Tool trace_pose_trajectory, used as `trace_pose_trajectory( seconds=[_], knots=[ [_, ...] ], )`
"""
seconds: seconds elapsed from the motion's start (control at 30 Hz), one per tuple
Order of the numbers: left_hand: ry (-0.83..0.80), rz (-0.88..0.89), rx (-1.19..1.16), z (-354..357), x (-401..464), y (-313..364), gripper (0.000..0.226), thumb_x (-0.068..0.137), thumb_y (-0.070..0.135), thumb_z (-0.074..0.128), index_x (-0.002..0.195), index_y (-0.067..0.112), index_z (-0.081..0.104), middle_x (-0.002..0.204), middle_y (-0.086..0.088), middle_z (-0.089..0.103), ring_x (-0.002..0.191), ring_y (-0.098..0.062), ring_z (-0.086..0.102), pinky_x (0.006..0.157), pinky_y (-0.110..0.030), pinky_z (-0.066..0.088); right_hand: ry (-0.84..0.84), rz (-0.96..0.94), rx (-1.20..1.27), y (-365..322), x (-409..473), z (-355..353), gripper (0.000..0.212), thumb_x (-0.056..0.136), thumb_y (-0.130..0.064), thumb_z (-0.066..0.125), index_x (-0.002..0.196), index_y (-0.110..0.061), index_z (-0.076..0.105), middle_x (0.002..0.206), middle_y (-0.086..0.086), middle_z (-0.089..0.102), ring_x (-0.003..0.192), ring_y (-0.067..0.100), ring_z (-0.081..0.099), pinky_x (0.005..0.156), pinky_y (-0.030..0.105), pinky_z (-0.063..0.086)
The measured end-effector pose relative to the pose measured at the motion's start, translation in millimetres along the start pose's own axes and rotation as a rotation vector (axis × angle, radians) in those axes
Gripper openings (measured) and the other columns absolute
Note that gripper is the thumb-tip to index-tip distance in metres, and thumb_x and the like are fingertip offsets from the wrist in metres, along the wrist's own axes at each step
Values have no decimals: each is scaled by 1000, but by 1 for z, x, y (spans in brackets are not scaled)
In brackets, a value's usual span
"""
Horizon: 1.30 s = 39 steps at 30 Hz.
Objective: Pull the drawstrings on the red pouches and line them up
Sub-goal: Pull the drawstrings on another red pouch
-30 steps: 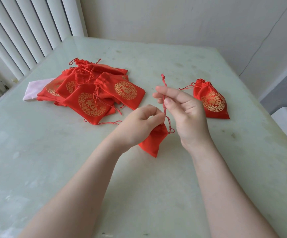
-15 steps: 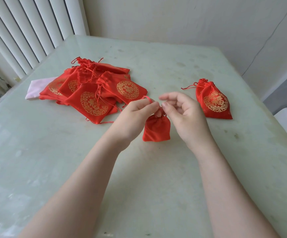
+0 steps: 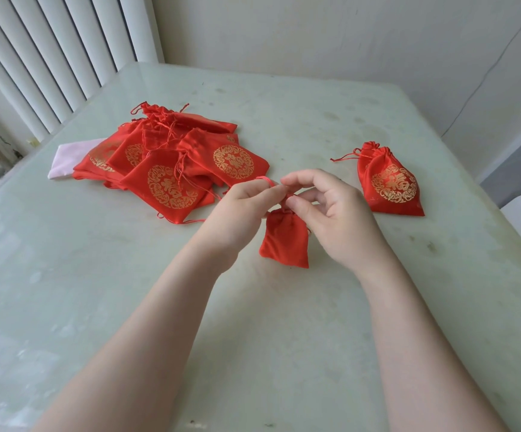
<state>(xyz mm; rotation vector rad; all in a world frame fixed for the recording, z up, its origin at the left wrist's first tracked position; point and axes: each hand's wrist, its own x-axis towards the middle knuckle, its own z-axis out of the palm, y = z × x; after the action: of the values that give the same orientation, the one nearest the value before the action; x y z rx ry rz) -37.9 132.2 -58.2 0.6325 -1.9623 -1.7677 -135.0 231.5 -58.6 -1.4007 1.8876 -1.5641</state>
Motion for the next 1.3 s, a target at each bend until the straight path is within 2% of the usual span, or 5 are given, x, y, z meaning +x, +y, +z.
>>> trace_pose_trajectory(
  seconds=[0.27,0.47,0.77,1.17,1.3],
  knots=[
    [3,-25,92,2,-4,5,39,95,21,51,57,13,43,44,15,33,40,-2,29,42,-12,23,34,-7,-164,-2,0,-6,20,81,-12,68,85,-30,62,69,-11,57,46,7,38,52,13,35],
    [-32,-14,12,0,-6,6,30,88,33,54,66,12,56,71,-8,38,71,-23,28,68,-36,22,71,-56,-124,-3,-1,-9,25,76,-10,71,81,-32,60,70,-8,62,59,28,47,58,25,43],
    [-11,9,111,1,-5,3,14,87,22,62,79,13,67,83,2,67,73,-5,59,73,-20,45,164,94,-33,3,1,-5,33,77,2,64,77,-31,58,74,-10,63,64,12,54,63,17,43],
    [125,203,351,6,-4,0,18,85,16,62,70,25,58,91,11,56,70,5,49,68,-7,37,240,20,-274,-3,-3,4,23,77,0,60,77,-22,66,65,-14,60,54,0,51,55,12,42],
    [203,252,323,6,-2,-1,23,84,11,62,67,25,57,91,7,57,71,5,50,64,-7,37,260,26,-273,0,-2,4,12,77,-5,66,82,-15,71,70,-3,66,61,8,58,65,27,53]
  ],
)
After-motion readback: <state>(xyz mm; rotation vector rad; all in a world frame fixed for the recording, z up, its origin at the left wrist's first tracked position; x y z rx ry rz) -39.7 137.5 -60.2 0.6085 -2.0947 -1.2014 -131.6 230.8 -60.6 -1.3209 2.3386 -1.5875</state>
